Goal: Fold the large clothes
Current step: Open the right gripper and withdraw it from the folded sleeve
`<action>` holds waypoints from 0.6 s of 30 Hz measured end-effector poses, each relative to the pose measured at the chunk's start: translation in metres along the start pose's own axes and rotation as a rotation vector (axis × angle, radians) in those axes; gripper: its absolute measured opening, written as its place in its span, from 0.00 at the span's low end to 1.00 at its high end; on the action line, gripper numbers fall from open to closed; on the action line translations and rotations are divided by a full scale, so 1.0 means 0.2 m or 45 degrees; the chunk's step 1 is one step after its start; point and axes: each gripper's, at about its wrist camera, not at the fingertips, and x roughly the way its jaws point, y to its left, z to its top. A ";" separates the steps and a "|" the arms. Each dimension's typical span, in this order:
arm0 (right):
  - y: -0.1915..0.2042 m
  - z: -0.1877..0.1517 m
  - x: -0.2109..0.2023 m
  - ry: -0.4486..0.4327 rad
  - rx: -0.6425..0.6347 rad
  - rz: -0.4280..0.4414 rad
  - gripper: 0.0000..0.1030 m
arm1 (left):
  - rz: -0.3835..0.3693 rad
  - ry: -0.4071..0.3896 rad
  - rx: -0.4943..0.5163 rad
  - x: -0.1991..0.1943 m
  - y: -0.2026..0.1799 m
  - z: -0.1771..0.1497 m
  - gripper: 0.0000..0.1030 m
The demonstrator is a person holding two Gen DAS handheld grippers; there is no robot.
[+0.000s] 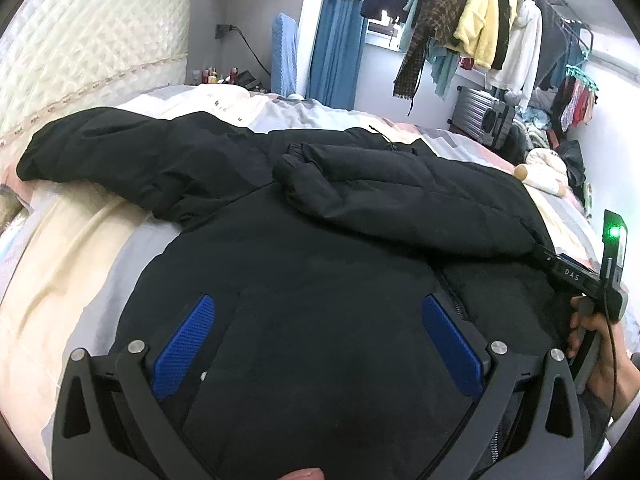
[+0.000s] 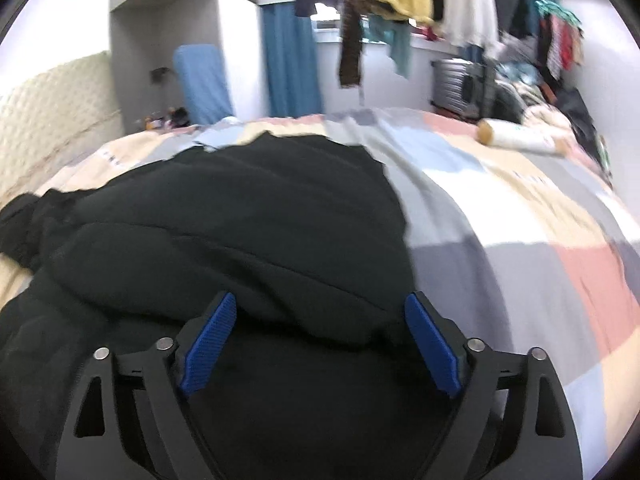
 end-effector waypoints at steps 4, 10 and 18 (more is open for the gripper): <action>-0.10 -0.01 0.06 0.065 0.082 -0.073 0.90 | 0.020 0.019 0.036 0.04 -0.02 -0.01 1.00; -0.14 -0.01 0.16 0.161 0.102 -0.083 0.91 | 0.015 0.039 0.049 0.09 -0.02 -0.02 1.00; -0.10 0.07 0.15 0.043 -0.033 -0.129 0.91 | -0.002 0.025 0.057 0.09 -0.03 -0.03 1.00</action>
